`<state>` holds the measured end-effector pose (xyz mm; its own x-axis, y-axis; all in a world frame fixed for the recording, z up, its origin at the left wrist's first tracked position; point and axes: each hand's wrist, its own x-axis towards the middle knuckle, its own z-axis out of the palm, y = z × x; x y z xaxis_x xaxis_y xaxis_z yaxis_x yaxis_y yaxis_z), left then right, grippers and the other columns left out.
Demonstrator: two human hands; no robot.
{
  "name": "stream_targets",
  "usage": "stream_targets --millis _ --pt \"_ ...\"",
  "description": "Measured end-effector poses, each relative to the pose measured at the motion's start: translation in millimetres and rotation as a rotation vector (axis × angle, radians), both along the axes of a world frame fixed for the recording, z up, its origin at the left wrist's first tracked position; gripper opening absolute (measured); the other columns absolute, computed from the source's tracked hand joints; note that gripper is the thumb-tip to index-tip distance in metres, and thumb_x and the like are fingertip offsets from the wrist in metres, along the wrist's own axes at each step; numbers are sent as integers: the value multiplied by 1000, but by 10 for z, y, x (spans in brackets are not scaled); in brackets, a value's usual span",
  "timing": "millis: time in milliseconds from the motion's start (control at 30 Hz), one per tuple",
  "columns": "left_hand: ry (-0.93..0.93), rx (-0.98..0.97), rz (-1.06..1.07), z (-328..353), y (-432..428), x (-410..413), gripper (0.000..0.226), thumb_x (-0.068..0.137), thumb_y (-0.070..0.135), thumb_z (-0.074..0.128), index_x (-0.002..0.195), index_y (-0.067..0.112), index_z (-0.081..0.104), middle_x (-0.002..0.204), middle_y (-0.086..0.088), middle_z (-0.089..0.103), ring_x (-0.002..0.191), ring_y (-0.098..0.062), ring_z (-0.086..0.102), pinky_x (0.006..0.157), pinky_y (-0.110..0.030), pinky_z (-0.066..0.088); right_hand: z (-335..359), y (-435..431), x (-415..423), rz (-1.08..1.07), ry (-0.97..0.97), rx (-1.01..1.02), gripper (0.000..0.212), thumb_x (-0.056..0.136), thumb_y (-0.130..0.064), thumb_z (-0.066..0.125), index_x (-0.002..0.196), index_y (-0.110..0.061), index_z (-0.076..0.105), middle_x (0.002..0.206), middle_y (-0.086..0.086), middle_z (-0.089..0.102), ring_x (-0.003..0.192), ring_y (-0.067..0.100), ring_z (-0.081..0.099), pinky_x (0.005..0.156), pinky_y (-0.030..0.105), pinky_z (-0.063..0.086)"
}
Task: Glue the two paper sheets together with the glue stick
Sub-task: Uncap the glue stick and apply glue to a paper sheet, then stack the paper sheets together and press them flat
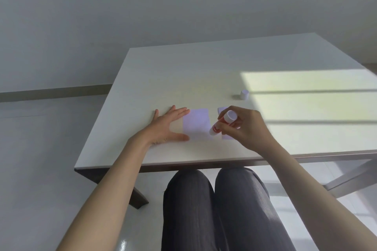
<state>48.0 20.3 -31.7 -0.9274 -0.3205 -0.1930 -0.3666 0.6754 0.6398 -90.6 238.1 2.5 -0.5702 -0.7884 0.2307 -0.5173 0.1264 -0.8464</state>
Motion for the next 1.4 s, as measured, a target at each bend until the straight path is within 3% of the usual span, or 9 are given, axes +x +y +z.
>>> stream_targets --millis 200,333,400,533,667,800,900,1067,1400 --pt "-60 109 148 -31 -1 24 89 61 55 73 131 69 21 159 17 3 143 -26 -29 116 -48 -11 106 145 -38 -132 -326 -315 2 83 -8 67 84 -7 68 77 12 75 67 22 72 64 24 57" --pt "48 46 24 -11 20 25 75 73 43 72 134 59 31 147 35 22 147 -5 -8 114 -42 -22 82 202 -51 -144 -1018 -517 20 90 -16 59 105 -5 65 96 18 73 81 23 72 72 25 59" --pt "92 61 33 -6 27 35 65 77 38 71 132 52 40 147 31 30 147 -1 3 113 -42 -24 56 176 -2 -213 -1339 -598 11 90 -15 59 93 -6 64 88 13 69 70 18 72 65 22 60" --pt "160 93 78 21 88 62 45 79 34 70 120 46 57 143 29 37 144 2 11 113 -46 -23 -14 65 180 -272 -1571 -625 3 88 -8 61 88 -6 59 67 9 71 59 18 72 56 22 60" --pt "271 127 162 124 188 63 38 83 32 67 118 42 57 141 27 39 143 1 19 116 -49 -15 -32 -56 311 -247 -1618 -594 4 88 -7 61 90 -5 59 72 9 67 57 19 70 57 23 60" --pt "492 312 182 325 436 -23 37 74 39 73 106 54 62 118 39 57 123 19 42 118 -31 10 34 -212 416 -189 -1656 -537 8 88 -12 63 90 -4 61 79 9 64 49 15 65 51 20 57" --pt "677 455 254 441 628 -156 27 78 23 72 96 43 73 102 25 72 104 8 64 94 -12 44 110 -327 471 -101 -1637 -449 18 87 -26 62 88 -8 62 65 5 66 45 13 58 45 18 52" --pt "795 530 310 724 531 -270 20 79 7 71 91 22 76 89 10 78 89 -5 72 77 -11 50 210 -436 433 7 -1558 -344 30 84 -42 62 87 -12 64 59 1 62 45 12 56 44 19 49" --pt "665 -11 543 917 -66 -482 10 70 23 77 79 25 73 74 10 74 77 -5 72 77 -22 54 107 -413 592 67 -1040 -96 30 88 -31 62 111 -13 65 81 0 71 57 13 61 52 21 46"
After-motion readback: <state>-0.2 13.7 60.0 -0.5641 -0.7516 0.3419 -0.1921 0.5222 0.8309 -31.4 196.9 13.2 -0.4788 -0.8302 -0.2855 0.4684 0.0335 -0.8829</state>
